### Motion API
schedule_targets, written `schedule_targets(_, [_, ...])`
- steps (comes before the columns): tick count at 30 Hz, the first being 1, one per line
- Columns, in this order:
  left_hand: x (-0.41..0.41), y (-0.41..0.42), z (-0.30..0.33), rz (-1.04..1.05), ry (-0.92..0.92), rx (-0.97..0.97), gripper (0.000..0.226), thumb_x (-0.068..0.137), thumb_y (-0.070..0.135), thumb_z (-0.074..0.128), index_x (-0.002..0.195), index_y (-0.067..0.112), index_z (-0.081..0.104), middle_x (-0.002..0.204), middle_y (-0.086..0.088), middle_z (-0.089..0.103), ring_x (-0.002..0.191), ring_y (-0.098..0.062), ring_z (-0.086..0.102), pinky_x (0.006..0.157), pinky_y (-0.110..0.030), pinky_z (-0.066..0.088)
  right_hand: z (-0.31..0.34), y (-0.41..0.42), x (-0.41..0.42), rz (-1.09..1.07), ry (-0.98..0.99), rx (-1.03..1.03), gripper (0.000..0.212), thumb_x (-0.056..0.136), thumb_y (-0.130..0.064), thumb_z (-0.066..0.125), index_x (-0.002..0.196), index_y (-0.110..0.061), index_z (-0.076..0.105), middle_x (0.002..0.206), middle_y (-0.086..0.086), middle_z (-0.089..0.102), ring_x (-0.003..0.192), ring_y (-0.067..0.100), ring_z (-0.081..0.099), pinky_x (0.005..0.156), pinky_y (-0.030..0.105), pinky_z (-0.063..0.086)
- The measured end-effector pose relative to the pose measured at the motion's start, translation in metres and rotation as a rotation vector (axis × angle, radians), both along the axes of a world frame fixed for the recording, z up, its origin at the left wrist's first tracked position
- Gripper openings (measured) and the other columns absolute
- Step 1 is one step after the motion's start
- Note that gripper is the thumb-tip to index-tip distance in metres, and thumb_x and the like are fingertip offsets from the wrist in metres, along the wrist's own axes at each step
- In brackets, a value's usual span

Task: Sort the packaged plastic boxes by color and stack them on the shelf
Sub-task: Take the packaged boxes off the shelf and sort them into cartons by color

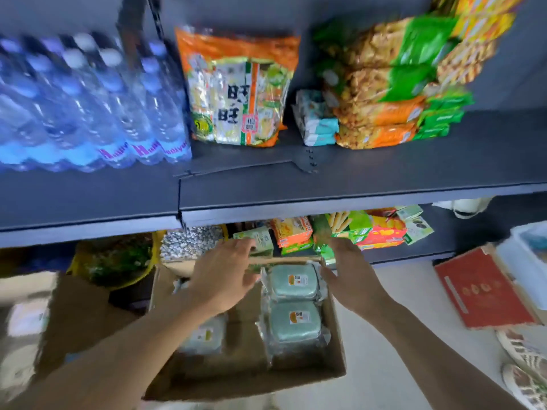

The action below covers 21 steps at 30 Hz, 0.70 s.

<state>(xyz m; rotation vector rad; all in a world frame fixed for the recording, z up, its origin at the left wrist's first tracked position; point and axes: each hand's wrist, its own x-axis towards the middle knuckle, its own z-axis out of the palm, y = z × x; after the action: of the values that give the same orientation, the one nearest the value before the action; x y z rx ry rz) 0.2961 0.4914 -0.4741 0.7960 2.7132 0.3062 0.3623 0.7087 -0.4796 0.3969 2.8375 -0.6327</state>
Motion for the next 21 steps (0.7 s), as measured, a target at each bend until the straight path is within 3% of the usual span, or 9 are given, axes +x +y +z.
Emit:
schedule_targets(6, [-0.051, -0.057, 0.153, 0.075, 0.139, 0.055, 0.052, 0.093, 0.046, 0.05, 0.139, 0.028, 0.032, 0.135, 0.006, 0.05, 0.125, -0.017, 0.047, 0.092, -0.036, 0.045, 0.17, -0.053, -0.051, 0.125, 0.293, 0.064, 0.057, 0.092, -0.025, 0.057, 0.143, -0.014, 0.035, 0.14, 0.005, 0.041, 0.133, 0.024, 0.036, 0.104, 0.033, 0.034])
schedule_targets(10, [-0.069, -0.083, 0.248, 0.084, 0.313, 0.081, 0.041, 0.093, 0.044, 0.048, 0.13, 0.026, 0.04, 0.123, 0.004, 0.058, 0.115, -0.021, 0.053, 0.083, -0.034, 0.045, 0.261, -0.083, -0.074, 0.198, 0.465, 0.164, 0.054, 0.09, -0.023, 0.059, 0.14, -0.014, 0.039, 0.136, 0.008, 0.045, 0.129, 0.026, 0.039, 0.103, 0.036, 0.036])
schedule_targets(15, [-0.09, -0.103, 0.337, 0.159, 0.454, 0.135, 0.031, 0.091, 0.039, 0.051, 0.118, 0.025, 0.047, 0.115, 0.002, 0.063, 0.108, -0.026, 0.058, 0.083, -0.036, 0.047, 0.345, -0.102, -0.106, 0.256, 0.579, 0.232, 0.056, 0.088, -0.025, 0.06, 0.139, -0.012, 0.04, 0.134, 0.007, 0.046, 0.129, 0.026, 0.038, 0.106, 0.035, 0.035])
schedule_targets(21, [-0.117, -0.113, 0.398, 0.227, 0.546, 0.138, 0.04, 0.092, 0.045, 0.05, 0.127, 0.027, 0.044, 0.123, 0.005, 0.061, 0.114, -0.023, 0.056, 0.087, -0.035, 0.046, 0.41, -0.097, -0.144, 0.276, 0.613, 0.257, 0.06, 0.092, -0.03, 0.057, 0.144, -0.016, 0.031, 0.147, 0.008, 0.033, 0.137, 0.025, 0.028, 0.109, 0.037, 0.032])
